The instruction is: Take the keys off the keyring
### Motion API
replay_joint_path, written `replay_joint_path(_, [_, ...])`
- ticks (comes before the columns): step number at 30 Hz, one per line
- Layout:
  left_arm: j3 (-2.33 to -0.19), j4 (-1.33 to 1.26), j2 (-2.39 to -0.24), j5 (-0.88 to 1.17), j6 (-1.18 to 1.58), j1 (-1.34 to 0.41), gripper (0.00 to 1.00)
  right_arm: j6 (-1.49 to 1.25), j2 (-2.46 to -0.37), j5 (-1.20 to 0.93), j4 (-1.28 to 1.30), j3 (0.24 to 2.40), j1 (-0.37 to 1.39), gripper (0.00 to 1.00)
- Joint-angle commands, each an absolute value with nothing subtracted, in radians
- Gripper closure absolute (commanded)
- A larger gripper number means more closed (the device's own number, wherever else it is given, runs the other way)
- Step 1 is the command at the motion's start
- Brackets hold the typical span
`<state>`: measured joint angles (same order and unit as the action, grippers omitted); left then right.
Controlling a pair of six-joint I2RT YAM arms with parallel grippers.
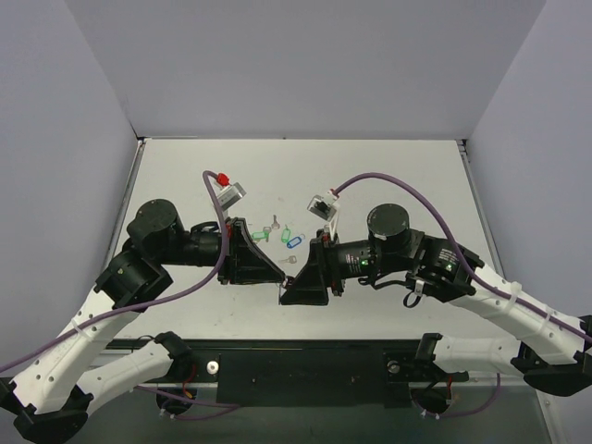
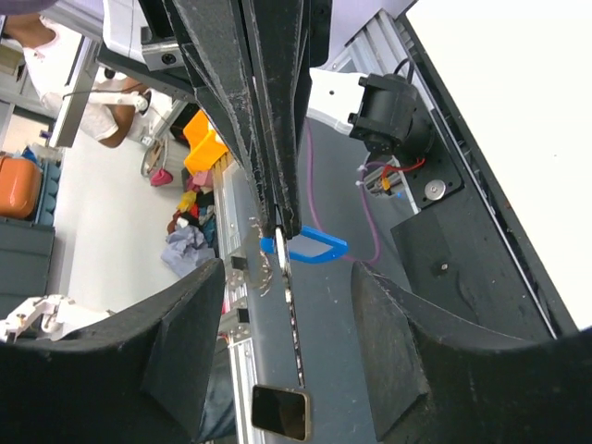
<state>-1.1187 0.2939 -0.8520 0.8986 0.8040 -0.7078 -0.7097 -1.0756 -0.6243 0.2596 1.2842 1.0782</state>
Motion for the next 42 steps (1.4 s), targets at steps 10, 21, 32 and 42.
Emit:
replay_joint_path(10, [-1.131, 0.210, -0.848, 0.885, 0.830, -0.712, 1.00, -0.713, -1.002, -0.595, 0.216, 1.328, 0.999, 0.68])
replay_joint_path(21, [-1.134, 0.195, -0.864, 0.877, 0.839, -0.712, 1.00, -0.753, -1.028, -0.620, 0.163, 1.305, 1.008, 0.79])
replay_joint_path(32, [-1.137, 0.190, -0.864, 0.874, 0.841, -0.710, 1.00, -0.762, -1.034, -0.623, 0.143, 1.276, 1.025, 0.90])
replay_joint_path(42, [-1.137, 0.192, -0.862, 0.873, 0.842, -0.712, 1.00, -0.765, -1.026, -0.623, 0.138, 1.270, 1.026, 1.00])
